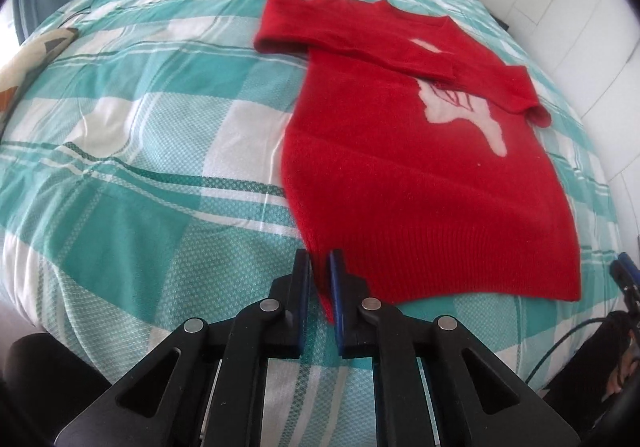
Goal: Fold small clothes
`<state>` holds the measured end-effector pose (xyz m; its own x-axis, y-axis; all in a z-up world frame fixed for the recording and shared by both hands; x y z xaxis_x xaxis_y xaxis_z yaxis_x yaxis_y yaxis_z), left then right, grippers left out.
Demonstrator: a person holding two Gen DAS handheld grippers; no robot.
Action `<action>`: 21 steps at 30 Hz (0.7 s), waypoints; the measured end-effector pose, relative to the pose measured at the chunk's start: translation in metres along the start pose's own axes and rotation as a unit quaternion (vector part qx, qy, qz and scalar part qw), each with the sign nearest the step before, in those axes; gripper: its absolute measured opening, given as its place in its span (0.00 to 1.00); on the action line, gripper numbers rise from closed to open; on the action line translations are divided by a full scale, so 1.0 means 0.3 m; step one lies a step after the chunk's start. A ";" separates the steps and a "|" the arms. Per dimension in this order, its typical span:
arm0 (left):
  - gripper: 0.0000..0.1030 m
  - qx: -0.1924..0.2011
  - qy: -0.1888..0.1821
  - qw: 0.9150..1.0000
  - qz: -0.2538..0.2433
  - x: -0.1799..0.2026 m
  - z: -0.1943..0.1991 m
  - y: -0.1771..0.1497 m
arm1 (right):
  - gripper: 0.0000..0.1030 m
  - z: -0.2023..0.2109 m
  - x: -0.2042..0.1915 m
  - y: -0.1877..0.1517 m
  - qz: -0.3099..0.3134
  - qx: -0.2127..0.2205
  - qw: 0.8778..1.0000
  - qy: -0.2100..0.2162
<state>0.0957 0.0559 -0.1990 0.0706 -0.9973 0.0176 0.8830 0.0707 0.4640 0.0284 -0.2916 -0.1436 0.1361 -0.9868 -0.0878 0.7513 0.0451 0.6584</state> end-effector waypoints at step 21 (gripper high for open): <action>0.23 -0.010 -0.044 0.999 0.007 -0.026 0.015 -0.009 | 0.67 -0.198 -0.100 -0.078 -0.132 -0.056 0.955 0.261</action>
<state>0.0906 0.0635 -0.1964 0.0427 -0.9939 0.1021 0.8911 0.0841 0.4459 0.0451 -0.2536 -0.2006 0.2140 -0.7555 -0.6192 0.8638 -0.1496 0.4812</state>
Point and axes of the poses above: each gripper's, at about its wrist camera, not at the fingertips, and z roughly against the way its jaws point, x to its right, y to its top, the point moved 9 cm from there along -z, roughly the way its jaws point, and after that the axes turned 10 degrees about y, right-handed, at the moved point
